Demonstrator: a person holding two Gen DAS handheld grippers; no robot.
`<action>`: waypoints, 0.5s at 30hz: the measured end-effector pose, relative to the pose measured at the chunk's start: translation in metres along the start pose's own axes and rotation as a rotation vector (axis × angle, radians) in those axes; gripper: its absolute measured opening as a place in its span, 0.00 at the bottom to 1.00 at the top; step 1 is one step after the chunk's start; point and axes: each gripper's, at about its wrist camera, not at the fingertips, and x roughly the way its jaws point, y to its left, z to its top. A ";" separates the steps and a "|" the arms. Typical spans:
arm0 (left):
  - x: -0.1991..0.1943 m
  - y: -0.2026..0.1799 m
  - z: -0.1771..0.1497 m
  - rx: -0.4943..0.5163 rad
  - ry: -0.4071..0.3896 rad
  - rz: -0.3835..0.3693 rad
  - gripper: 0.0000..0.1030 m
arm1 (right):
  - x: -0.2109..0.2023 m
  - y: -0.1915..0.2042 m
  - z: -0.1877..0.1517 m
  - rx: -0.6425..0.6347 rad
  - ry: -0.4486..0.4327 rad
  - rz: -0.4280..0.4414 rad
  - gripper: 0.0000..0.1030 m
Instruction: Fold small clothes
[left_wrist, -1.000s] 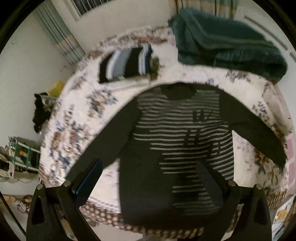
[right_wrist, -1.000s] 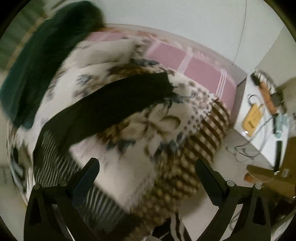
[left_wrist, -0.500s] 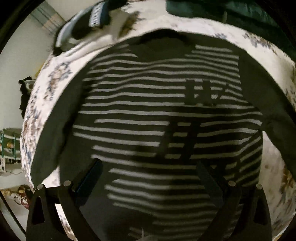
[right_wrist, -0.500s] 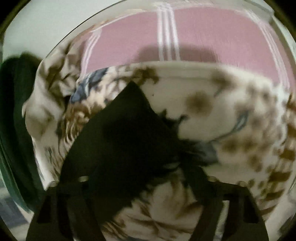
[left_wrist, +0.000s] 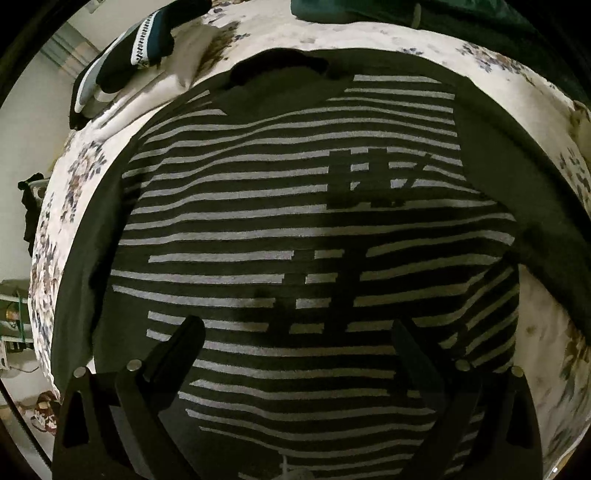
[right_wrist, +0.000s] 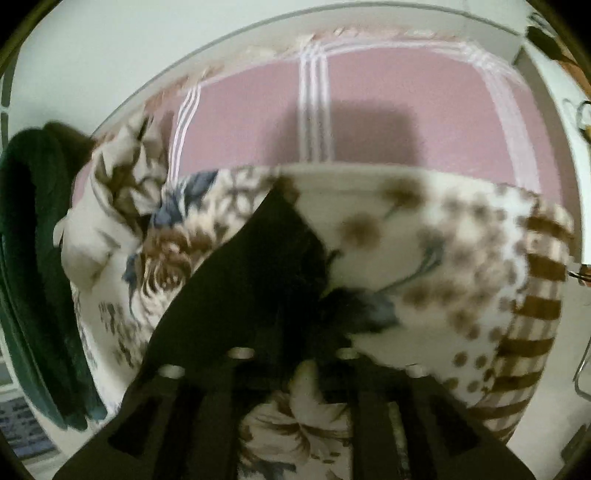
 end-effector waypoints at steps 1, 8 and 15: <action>0.002 0.002 0.001 -0.002 0.000 -0.002 1.00 | 0.004 -0.003 -0.001 0.009 0.012 0.020 0.59; 0.006 0.022 -0.002 -0.047 0.007 0.006 1.00 | 0.028 -0.010 -0.003 0.175 -0.040 0.137 0.31; 0.007 0.065 -0.013 -0.157 0.015 -0.014 1.00 | -0.006 0.068 -0.028 -0.072 -0.166 0.066 0.10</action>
